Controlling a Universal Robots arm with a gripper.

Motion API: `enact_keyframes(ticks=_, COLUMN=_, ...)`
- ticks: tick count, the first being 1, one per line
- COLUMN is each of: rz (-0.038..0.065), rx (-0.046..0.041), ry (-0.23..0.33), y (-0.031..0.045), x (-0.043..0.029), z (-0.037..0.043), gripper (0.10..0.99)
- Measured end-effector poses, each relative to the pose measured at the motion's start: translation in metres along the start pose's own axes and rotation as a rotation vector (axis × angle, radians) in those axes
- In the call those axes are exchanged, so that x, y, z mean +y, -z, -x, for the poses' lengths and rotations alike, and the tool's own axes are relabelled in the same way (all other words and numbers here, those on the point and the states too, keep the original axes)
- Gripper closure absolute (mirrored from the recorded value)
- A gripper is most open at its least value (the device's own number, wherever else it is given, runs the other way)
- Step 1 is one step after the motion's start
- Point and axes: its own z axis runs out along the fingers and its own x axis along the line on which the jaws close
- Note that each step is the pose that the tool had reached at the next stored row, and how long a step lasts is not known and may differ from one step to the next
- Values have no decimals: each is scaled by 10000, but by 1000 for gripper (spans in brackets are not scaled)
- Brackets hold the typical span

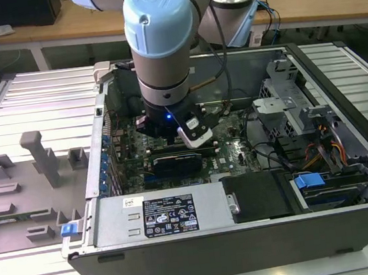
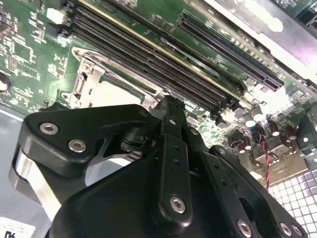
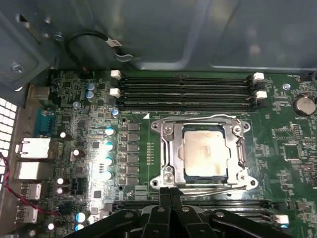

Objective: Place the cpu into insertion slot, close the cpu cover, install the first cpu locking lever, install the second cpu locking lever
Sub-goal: 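Install the second cpu locking lever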

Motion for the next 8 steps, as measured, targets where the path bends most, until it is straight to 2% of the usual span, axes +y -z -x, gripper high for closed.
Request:
enact_keyframes(ticks=2, rz=66, rx=-2, ry=-2, y=-36, x=-11, z=-33, gripper=980)
enact_keyframes(ticks=5, rz=72, rx=-2, ry=-2, y=-84, x=-24, z=-42, gripper=980)
enact_keyframes(ticks=8, rz=70, rx=-2, ry=-2, y=-95, x=-23, z=-47, gripper=980)
